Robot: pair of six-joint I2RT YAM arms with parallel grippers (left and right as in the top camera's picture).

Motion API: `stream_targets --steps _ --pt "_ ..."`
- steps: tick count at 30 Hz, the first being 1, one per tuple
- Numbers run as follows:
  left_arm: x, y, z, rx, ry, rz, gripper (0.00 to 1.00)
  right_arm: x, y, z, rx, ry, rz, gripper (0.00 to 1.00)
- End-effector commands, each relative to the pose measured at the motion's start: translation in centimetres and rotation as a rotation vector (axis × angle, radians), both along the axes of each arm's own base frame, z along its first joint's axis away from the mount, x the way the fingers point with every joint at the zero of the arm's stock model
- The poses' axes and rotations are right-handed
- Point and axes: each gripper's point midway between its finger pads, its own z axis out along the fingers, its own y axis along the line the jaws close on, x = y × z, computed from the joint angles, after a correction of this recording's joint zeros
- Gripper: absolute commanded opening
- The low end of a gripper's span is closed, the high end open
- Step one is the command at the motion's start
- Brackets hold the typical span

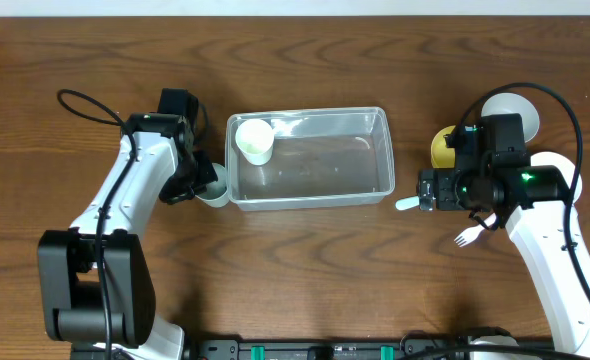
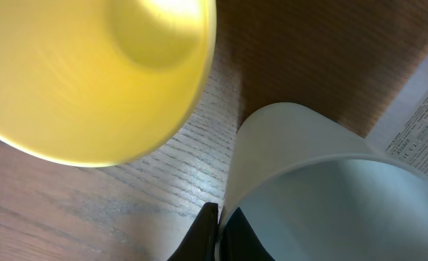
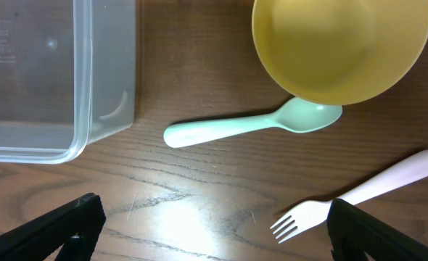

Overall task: Pack container
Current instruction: 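Return the left gripper and grasp the grey cup by its rim, then place the grey cup in the container in front of the white cup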

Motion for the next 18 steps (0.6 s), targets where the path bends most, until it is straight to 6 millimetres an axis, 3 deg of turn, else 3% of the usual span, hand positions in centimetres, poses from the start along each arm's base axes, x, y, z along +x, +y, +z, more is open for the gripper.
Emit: stream_targets --steps 1,6,9,15,18 --pt "-0.4 0.2 -0.3 0.006 0.017 0.002 0.06 0.3 -0.3 0.4 0.004 -0.011 -0.019 0.99" --pt "-0.3 0.3 0.0 0.006 0.006 -0.003 0.06 0.3 -0.3 0.4 0.004 -0.011 -0.019 0.99" --pt "0.0 0.4 1.3 0.013 -0.036 -0.013 0.06 0.3 -0.3 0.4 0.004 -0.011 -0.019 0.99" --pt "-0.2 2.1 6.5 0.103 -0.155 -0.003 0.06 0.4 -0.3 0.4 0.004 -0.014 -0.019 0.98" --pt "-0.6 2.0 9.2 0.1 -0.217 -0.026 0.06 0.5 -0.3 0.5 0.005 -0.018 -0.019 0.99"
